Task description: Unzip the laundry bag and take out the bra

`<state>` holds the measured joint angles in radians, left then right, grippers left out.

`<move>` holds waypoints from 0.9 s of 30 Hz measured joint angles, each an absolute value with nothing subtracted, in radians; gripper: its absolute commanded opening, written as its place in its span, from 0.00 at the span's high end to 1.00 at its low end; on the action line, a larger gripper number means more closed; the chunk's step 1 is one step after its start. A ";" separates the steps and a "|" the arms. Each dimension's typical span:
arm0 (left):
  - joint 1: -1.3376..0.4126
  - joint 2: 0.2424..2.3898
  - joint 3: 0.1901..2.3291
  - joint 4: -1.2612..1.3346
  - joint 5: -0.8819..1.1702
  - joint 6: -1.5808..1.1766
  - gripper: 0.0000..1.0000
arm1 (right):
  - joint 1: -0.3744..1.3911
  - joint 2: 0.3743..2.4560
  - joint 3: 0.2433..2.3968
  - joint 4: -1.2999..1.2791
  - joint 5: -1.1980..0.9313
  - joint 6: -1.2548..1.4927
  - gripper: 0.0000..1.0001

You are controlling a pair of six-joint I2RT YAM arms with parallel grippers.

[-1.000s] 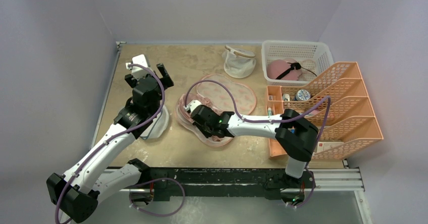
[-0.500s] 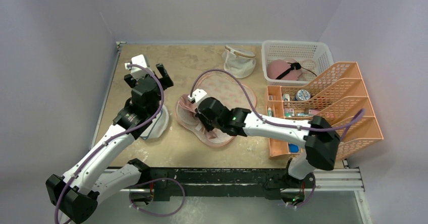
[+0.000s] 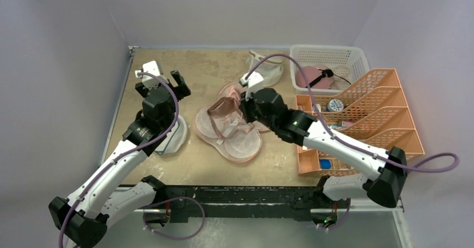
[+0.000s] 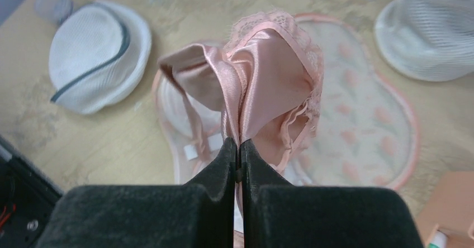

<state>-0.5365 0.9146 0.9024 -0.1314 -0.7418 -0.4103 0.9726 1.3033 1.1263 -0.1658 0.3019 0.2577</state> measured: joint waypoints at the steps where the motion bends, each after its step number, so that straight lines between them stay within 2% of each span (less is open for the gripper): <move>1: -0.537 0.913 0.903 -0.132 -0.740 -0.410 0.16 | 0.949 1.284 1.126 -0.162 0.302 0.254 1.00; 10: -0.537 0.903 0.906 -0.138 -0.717 -0.419 0.15 | 0.767 1.216 1.181 -0.159 0.332 0.189 1.00; 18: -0.537 0.903 0.909 -0.141 -0.693 -0.432 0.15 | 0.490 1.219 1.312 -0.184 0.347 0.141 1.00; 27: -0.536 0.903 0.913 -0.144 -0.673 -0.438 0.15 | 0.158 1.367 1.530 -0.183 0.356 0.120 1.00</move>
